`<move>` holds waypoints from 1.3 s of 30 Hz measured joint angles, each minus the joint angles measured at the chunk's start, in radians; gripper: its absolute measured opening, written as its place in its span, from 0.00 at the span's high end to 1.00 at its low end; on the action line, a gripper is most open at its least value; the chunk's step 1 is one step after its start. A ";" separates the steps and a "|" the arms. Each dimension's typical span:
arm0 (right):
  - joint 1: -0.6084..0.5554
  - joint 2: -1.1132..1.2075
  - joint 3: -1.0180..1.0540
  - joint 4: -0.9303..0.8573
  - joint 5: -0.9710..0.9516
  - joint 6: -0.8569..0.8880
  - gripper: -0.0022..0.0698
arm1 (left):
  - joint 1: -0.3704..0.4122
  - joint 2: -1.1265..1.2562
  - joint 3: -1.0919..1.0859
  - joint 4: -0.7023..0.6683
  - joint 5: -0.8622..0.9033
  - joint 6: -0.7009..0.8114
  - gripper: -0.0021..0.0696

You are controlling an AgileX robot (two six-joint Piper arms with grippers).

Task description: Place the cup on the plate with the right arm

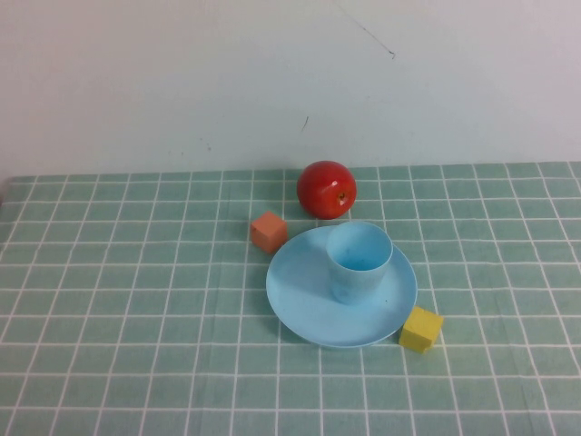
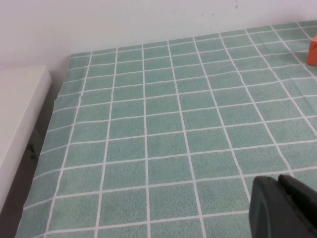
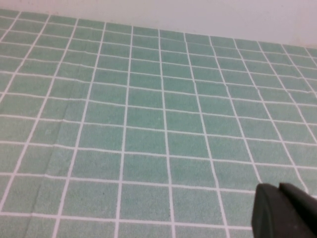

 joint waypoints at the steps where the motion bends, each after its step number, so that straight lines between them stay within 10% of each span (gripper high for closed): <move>1: 0.000 0.000 0.000 0.000 0.000 0.000 0.97 | 0.000 0.000 0.000 0.000 0.000 0.000 0.98; 39: 0.000 0.000 0.000 0.035 0.000 0.000 0.97 | 0.000 0.000 0.000 0.000 0.000 0.000 0.98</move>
